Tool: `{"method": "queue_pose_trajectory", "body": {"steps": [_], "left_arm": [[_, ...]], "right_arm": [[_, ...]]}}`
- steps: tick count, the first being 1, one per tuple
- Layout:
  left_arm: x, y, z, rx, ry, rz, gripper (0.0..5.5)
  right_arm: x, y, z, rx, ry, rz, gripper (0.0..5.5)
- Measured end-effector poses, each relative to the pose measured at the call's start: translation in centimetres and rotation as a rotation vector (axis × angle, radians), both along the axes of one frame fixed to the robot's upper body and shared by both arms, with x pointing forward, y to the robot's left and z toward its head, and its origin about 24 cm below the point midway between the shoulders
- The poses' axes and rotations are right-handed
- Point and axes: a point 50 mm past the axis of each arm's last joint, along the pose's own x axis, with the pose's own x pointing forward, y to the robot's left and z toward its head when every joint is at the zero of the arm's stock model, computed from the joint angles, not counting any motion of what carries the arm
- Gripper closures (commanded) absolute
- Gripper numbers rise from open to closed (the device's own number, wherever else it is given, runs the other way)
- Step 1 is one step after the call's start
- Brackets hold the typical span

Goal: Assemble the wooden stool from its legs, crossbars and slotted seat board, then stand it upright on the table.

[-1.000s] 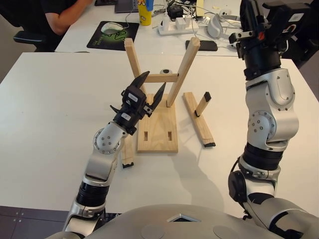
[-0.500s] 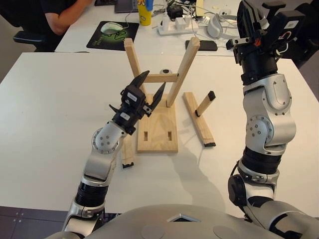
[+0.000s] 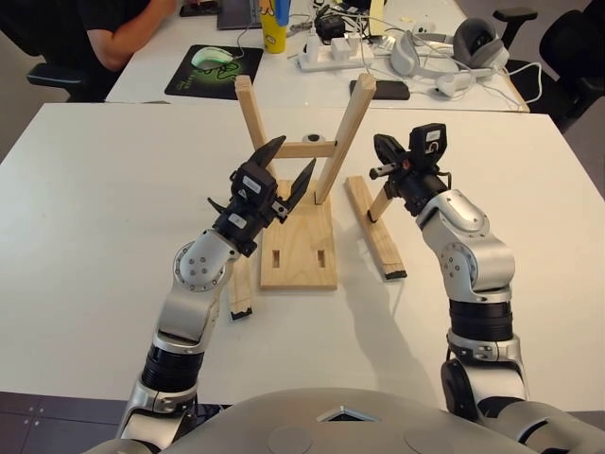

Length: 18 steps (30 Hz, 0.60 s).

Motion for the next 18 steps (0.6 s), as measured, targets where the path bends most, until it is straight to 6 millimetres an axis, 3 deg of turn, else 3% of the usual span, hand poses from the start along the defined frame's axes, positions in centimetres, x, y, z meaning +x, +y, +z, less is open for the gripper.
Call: {"method": "queue_pose_trajectory", "body": {"steps": [10, 15, 18], "left_arm": [[-0.1, -0.4, -0.1, -0.013, 0.006, 0.002, 2.71], [-0.2, -0.3, -0.3, -0.008, 0.012, 0.016, 2.71], [-0.2, -0.2, -0.3, -0.008, 0.012, 0.028, 2.71]], "right_arm": [[0.4, -1.9, 1.2, 0.015, -0.154, -0.147, 5.47], [0.0, -5.5, 0.6, 0.057, -0.131, -0.257, 4.96], [-0.8, -7.6, -0.9, -0.009, -0.026, -0.258, 4.51]]}}
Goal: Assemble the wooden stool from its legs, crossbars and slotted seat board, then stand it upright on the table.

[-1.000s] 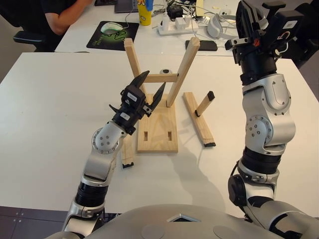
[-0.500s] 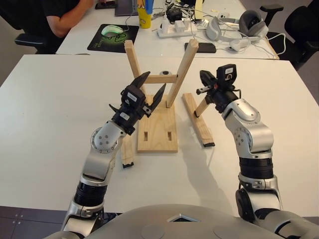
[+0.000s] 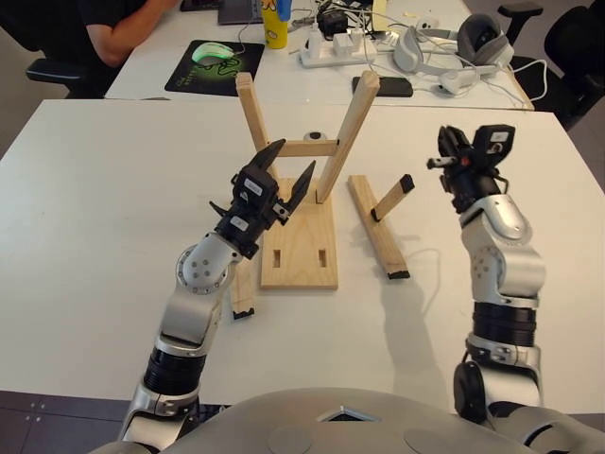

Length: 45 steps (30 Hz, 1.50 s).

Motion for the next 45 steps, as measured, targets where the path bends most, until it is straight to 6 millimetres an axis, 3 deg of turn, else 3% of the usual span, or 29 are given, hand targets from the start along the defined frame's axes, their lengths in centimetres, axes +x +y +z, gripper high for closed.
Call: {"method": "queue_pose_trajectory", "body": {"steps": [3, 6, 12, 19, 22, 28, 35, 45], "left_arm": [[-0.1, 0.4, -0.1, -0.002, 0.002, 0.027, 2.71], [-0.1, 0.6, -0.2, -0.005, 0.004, 0.044, 2.71], [-0.3, 1.0, -0.2, -0.003, 0.0, 0.078, 2.71], [-0.3, 1.4, -0.1, 0.006, -0.007, 0.094, 2.71], [-0.2, 1.5, -0.1, 0.008, -0.009, 0.098, 2.71], [-0.1, 1.4, 0.1, 0.016, -0.012, 0.071, 2.71], [0.3, 1.1, 0.5, 0.034, -0.023, 0.011, 2.71], [0.6, 1.4, 0.6, 0.033, -0.031, 0.053, 2.71]], "right_arm": [[-2.2, -2.0, -3.6, -0.076, 0.28, 0.058, 4.05], [-3.1, -2.4, -4.6, -0.093, 0.418, 0.125, 3.65], [-3.9, -1.8, -3.7, -0.082, 0.555, 0.245, 2.72], [-5.9, 0.4, -3.0, 0.044, 0.688, 0.345, 1.69], [-5.8, 1.3, -2.7, 0.072, 0.705, 0.36, 1.36], [-5.5, 4.6, -3.8, -0.003, 0.664, 0.323, 1.36], [-5.8, 5.0, -6.0, -0.168, 0.636, 0.205, 1.36], [-5.3, 5.5, -6.6, -0.077, 0.662, 0.252, 2.95]]}}
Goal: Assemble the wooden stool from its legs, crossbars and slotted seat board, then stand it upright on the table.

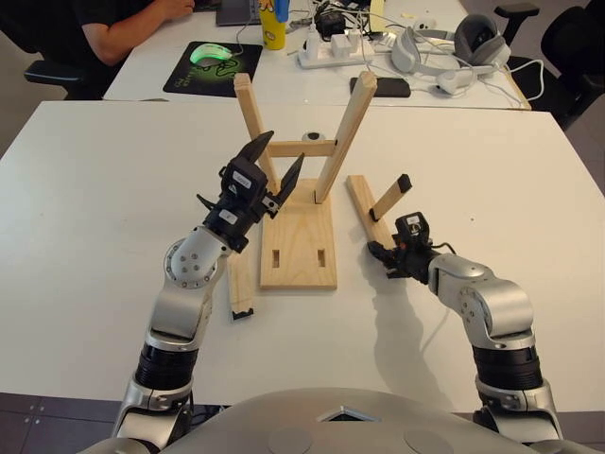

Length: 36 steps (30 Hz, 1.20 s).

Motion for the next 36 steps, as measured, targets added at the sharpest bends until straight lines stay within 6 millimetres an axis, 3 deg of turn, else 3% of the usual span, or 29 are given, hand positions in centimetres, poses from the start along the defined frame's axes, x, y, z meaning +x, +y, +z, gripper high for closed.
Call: {"method": "queue_pose_trajectory", "body": {"steps": [3, 18, 23, 29, 36], "left_arm": [[0.3, 0.7, -0.2, 0.005, -0.005, 0.065, 2.71], [3.4, 4.5, -0.3, -0.083, 0.067, 0.326, 2.71], [3.9, 4.7, 0.5, -0.166, 0.099, 0.247, 2.71], [3.8, 5.9, 0.9, -0.284, 0.164, 0.145, 2.71], [4.4, 8.2, 4.9, -0.535, 0.195, -0.105, 2.71]], "right_arm": [[0.6, -0.1, 0.0, 0.01, 0.002, 0.009, 3.44], [2.0, -1.8, -0.1, 0.033, -0.058, -0.046, 3.44], [2.6, -3.3, 0.4, 0.066, -0.145, -0.142, 3.44], [4.7, -5.5, 4.6, 0.184, -0.436, -0.263, 3.44], [6.1, -5.3, 12.0, 0.643, -0.733, -0.167, 3.44]]}}
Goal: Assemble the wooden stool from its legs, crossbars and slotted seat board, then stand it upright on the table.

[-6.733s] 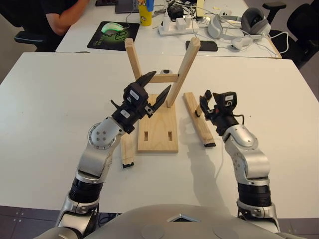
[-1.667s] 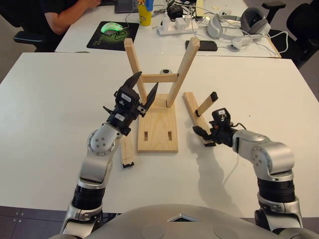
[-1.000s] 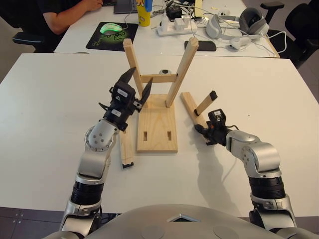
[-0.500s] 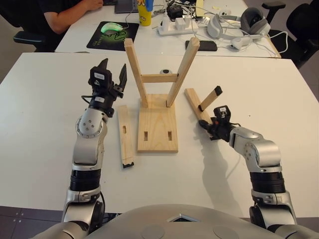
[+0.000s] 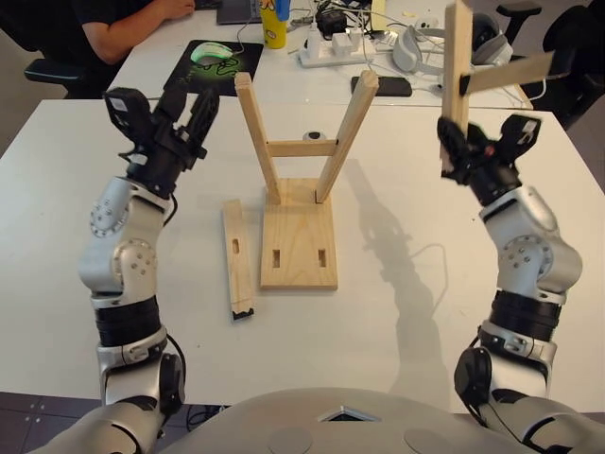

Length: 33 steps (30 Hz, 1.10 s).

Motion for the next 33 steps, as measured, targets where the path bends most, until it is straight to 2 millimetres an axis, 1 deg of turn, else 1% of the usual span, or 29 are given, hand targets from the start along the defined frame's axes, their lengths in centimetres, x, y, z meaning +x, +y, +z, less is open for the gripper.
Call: {"method": "queue_pose_trajectory", "body": {"steps": [2, 3, 4, 5, 6, 10, 11, 13, 16, 21, 24, 27, 33], "left_arm": [[0.0, -0.1, 0.4, -0.064, 0.014, -0.096, 2.71], [0.0, -0.3, 0.5, -0.081, 0.022, -0.133, 2.71], [-0.1, -0.7, 0.7, -0.111, 0.039, -0.208, 2.71], [-0.2, -1.0, 0.9, -0.12, 0.047, -0.25, 2.71], [-0.2, -1.6, 1.5, -0.125, 0.047, -0.323, 2.71], [0.2, -2.5, 3.1, -0.113, 0.046, -0.47, 2.71], [0.4, -2.6, 3.3, -0.107, 0.056, -0.49, 2.71], [0.8, -2.9, 3.5, -0.1, 0.076, -0.533, 2.71], [0.8, -3.4, 3.5, -0.092, 0.109, -0.604, 2.71], [0.4, -3.9, 3.4, -0.087, 0.156, -0.692, 2.71], [0.3, -4.1, 3.5, -0.093, 0.174, -0.73, 2.71], [0.1, -4.2, 3.4, -0.092, 0.202, -0.763, 2.71], [-0.2, -4.6, 2.8, -0.142, 0.296, -0.875, 2.71]], "right_arm": [[-0.2, 0.5, 1.6, 0.122, -0.055, 0.119, 3.44], [-0.4, 0.8, 2.0, 0.157, -0.07, 0.165, 3.44], [-0.8, 1.5, 2.7, 0.209, -0.094, 0.261, 3.44], [-1.0, 1.9, 3.0, 0.233, -0.1, 0.32, 3.44], [-1.6, 2.6, 3.5, 0.257, -0.105, 0.421, 3.44], [-3.4, 4.9, 4.7, 0.237, -0.107, 0.693, 3.44], [-3.8, 5.7, 4.7, 0.222, -0.099, 0.754, 3.44], [-4.4, 7.1, 3.8, 0.193, -0.047, 0.849, 3.44], [-4.6, 7.8, 2.7, 0.173, 0.004, 0.878, 3.44], [-4.5, 7.7, 1.7, 0.13, 0.028, 0.864, 3.44], [-5.1, 7.5, 0.7, 0.145, 0.06, 0.894, 3.44], [-6.0, 8.0, -0.4, 0.147, 0.113, 0.954, 3.44], [-6.9, 8.6, -1.0, 0.159, 0.127, 1.016, 3.44]]}}
